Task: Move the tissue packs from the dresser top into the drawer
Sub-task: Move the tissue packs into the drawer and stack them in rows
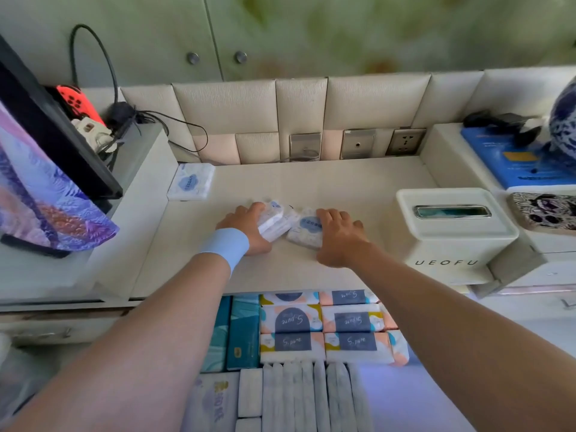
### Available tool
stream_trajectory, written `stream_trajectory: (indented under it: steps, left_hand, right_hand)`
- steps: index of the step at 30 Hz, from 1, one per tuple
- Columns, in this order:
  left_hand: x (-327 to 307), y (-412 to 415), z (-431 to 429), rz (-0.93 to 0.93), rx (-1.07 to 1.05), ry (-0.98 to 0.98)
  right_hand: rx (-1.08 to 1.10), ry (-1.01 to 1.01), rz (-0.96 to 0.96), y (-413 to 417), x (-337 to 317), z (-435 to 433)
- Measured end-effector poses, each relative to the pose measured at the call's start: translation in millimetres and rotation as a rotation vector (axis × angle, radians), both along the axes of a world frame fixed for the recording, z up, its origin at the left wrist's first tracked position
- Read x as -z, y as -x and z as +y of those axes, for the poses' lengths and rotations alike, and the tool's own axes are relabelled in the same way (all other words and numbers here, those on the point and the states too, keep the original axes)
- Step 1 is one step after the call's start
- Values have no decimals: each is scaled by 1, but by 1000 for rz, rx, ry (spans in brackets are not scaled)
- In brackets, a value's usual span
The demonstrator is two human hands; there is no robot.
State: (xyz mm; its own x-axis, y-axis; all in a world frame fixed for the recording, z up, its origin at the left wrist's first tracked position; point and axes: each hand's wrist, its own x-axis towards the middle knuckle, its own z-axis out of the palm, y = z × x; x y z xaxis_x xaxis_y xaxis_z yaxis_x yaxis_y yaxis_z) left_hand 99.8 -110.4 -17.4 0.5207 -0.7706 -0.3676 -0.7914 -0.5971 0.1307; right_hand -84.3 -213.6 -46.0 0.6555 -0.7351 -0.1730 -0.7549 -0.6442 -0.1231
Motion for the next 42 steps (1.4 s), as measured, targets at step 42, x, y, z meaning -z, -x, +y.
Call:
stream_trajectory:
  steps: [42]
  left_hand:
    - [-49, 52, 86, 140, -37, 267]
  right_hand:
    - [29, -115, -240, 70, -52, 87]
